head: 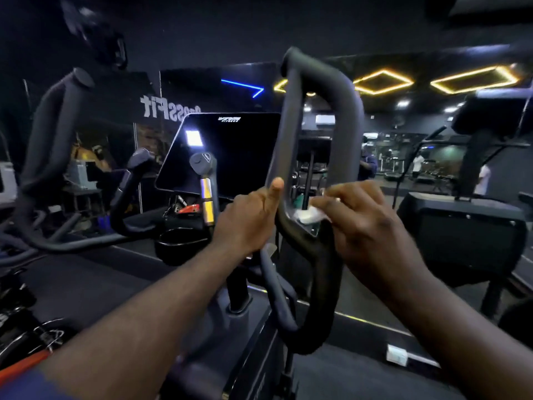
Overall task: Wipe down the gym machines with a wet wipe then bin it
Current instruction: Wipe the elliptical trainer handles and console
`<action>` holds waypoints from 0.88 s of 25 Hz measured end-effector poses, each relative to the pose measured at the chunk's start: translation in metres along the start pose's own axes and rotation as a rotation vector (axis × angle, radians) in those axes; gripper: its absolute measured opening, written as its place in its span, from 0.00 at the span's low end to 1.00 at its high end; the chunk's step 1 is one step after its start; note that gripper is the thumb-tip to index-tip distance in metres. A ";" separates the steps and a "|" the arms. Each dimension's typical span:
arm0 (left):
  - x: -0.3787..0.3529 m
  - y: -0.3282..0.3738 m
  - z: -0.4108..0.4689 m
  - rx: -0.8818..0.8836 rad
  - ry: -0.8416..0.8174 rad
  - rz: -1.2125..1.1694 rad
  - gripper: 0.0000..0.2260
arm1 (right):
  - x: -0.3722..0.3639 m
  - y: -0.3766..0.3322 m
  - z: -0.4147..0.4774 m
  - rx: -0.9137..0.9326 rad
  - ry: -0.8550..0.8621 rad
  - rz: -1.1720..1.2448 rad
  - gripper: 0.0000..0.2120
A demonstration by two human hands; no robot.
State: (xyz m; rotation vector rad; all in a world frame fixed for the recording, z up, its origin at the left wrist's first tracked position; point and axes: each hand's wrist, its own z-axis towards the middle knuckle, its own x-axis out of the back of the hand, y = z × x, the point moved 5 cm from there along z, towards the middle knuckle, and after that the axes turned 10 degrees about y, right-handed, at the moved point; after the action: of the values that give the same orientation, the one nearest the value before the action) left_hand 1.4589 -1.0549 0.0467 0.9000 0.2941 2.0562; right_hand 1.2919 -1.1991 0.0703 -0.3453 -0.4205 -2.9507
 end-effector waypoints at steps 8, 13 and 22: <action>0.035 -0.061 0.044 -0.518 0.044 0.354 0.24 | -0.034 -0.035 0.056 -0.116 0.118 -0.024 0.14; 0.026 -0.057 0.076 -0.815 -0.046 0.431 0.25 | -0.074 -0.058 0.033 -0.189 0.062 -0.096 0.14; 0.010 -0.046 0.137 -0.809 -0.135 0.474 0.18 | -0.089 -0.038 0.127 -0.008 -0.048 -0.250 0.16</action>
State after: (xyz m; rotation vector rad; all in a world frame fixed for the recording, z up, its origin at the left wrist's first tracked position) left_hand 1.5786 -1.0344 0.1260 0.6119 -0.8478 2.2166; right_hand 1.3977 -1.1165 0.1577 -0.3917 -0.4907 -3.1925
